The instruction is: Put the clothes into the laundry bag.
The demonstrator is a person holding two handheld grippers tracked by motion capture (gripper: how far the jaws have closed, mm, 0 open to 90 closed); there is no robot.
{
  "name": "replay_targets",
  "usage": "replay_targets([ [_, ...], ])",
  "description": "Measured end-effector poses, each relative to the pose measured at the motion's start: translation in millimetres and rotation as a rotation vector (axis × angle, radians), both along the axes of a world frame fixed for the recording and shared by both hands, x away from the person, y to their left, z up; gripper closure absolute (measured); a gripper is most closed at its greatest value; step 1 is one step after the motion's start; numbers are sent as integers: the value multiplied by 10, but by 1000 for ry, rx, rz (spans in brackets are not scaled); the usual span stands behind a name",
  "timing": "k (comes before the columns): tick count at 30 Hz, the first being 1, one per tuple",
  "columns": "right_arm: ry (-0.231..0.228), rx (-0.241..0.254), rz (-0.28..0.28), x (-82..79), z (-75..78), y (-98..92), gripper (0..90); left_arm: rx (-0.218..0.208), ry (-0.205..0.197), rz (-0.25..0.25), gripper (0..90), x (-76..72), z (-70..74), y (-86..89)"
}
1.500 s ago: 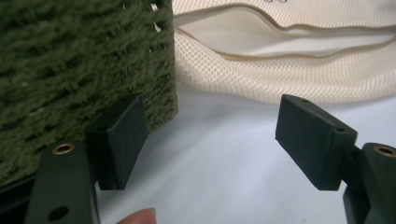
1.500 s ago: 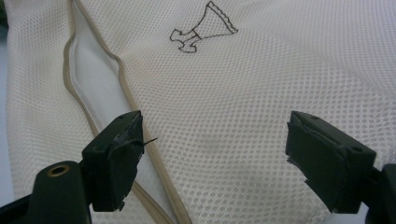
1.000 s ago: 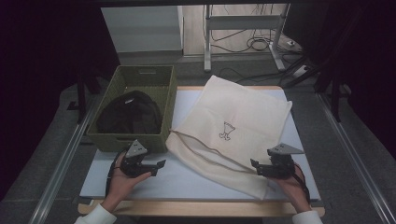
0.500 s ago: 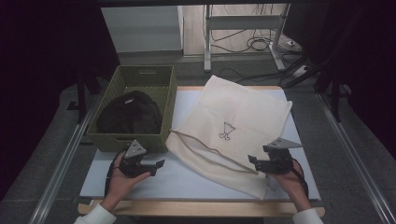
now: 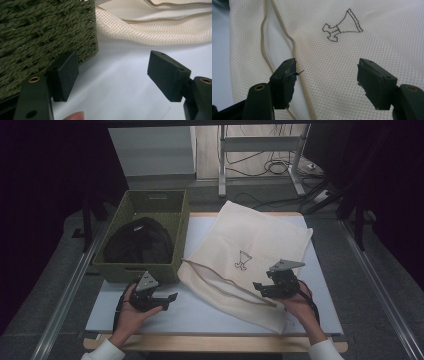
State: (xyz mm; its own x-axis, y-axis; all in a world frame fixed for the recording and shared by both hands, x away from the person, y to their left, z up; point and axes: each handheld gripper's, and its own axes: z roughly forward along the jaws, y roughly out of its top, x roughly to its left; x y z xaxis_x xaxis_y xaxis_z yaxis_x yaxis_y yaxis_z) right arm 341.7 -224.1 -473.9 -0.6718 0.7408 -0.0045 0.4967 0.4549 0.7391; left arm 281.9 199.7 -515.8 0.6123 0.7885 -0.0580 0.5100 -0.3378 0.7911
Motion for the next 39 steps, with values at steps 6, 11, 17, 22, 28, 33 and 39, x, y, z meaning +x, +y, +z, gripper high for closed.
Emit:
replay_targets([
  [6, 18, -9, 22, 46, 5, 94, 308, -7, 10, -1, 252, -1, -10, 1],
  [11, 29, -19, 49, 113, 46, 186, 290, 0, 10, 5, 253, 1, -30, -20],
  [17, 25, -28, 65, 147, 64, 250, 293, 15, 5, 4, 252, -7, -46, -59],
  [22, 29, -45, 80, 184, 63, 348, 298, 11, 8, 5, 251, -9, -49, -49],
  [28, 42, -54, 89, 239, 38, 453, 295, 7, 14, 4, 249, -2, -54, -34],
  [33, 51, -56, 98, 291, 25, 541, 302, 4, 14, 2, 248, -4, -56, -35],
  [39, 98, -72, 108, 366, -31, 644, 360, 3, 14, 4, 247, -5, -58, -27],
])
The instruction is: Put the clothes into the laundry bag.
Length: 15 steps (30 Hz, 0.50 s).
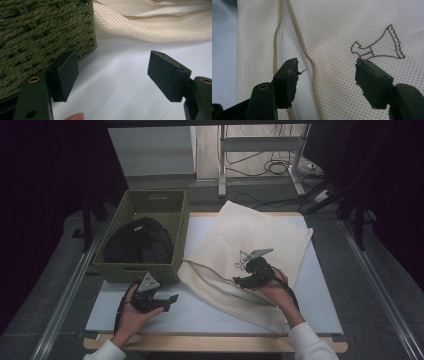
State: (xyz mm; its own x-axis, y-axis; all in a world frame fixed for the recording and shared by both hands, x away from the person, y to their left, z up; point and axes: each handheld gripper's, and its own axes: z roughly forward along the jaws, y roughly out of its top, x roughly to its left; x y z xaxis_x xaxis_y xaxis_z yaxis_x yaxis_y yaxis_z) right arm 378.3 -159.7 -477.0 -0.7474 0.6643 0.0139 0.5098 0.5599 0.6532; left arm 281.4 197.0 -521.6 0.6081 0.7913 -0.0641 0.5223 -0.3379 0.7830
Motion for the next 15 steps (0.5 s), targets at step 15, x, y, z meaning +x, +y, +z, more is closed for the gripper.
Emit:
replay_targets([
  [15, 86, -62, 42, 200, -153, 241, 464, 1, 1, 3, 247, -5, -8, -5],
])
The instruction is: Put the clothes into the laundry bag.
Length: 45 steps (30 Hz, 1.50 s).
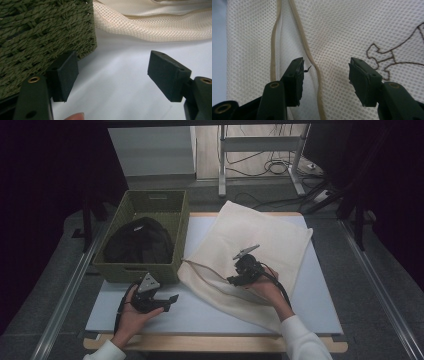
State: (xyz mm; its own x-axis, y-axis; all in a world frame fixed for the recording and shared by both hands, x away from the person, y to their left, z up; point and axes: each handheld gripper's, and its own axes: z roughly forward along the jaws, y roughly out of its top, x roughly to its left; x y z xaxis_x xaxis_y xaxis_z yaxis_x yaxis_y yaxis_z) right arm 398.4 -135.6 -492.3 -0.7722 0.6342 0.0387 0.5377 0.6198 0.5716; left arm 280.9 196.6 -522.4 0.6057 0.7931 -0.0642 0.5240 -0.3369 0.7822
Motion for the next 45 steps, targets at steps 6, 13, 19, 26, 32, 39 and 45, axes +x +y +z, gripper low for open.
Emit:
replay_targets([
  [6, 34, -46, 10, 41, -93, 90, 505, 1, -3, -1, 245, 0, 1, 10],
  [13, 47, -94, 15, 49, -146, 102, 612, 0, -2, 1, 245, 5, -3, 19],
  [19, 31, -123, -4, 56, -143, 92, 751, 2, -2, 3, 245, -1, -5, 12],
  [26, 60, -135, -11, 126, -127, 88, 840, 7, -4, 5, 245, 1, -7, 15],
  [32, 78, -108, -9, 153, -119, 54, 860, 7, -6, 2, 246, -1, -3, 24],
  [39, 64, -75, -6, 143, -26, 19, 866, 6, -8, 2, 246, -3, 1, 33],
  [45, 34, -46, 2, 127, 117, -23, 867, 10, -9, 5, 246, -2, -1, 28],
])
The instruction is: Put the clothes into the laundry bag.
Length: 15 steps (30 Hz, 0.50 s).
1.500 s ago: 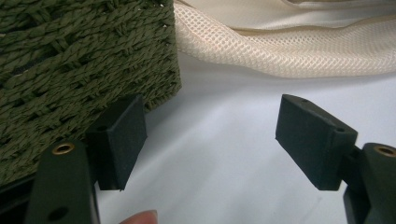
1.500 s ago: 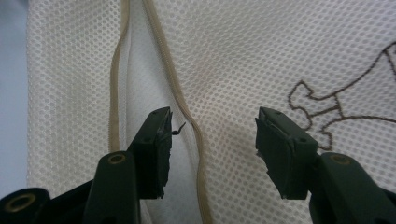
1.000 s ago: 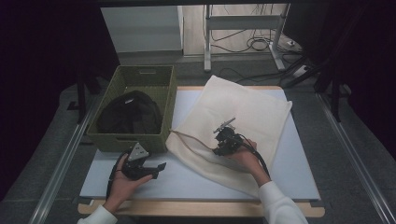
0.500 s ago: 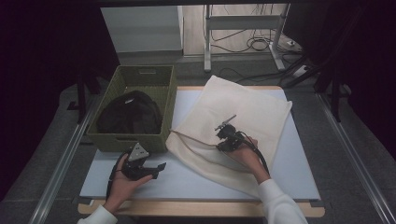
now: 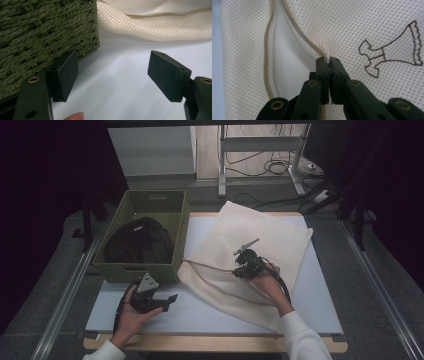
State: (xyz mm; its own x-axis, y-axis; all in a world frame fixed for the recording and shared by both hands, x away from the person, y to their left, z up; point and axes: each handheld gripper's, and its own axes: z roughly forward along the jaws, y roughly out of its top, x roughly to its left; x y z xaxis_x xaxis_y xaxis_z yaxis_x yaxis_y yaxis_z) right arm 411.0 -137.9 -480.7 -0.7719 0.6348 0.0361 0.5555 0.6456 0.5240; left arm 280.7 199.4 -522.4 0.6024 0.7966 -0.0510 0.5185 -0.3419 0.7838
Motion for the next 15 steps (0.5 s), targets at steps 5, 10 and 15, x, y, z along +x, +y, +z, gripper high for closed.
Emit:
replay_targets([
  [5, -11, 26, 3, 24, 120, -50, 867, 0, 1, 2, 246, 3, -5, 4],
  [10, -20, 59, 5, 71, 252, -99, 867, 2, -1, 4, 246, 0, -6, 7],
  [15, -25, 92, 12, 120, 373, -135, 867, 6, -6, 13, 246, -8, -3, 2],
])
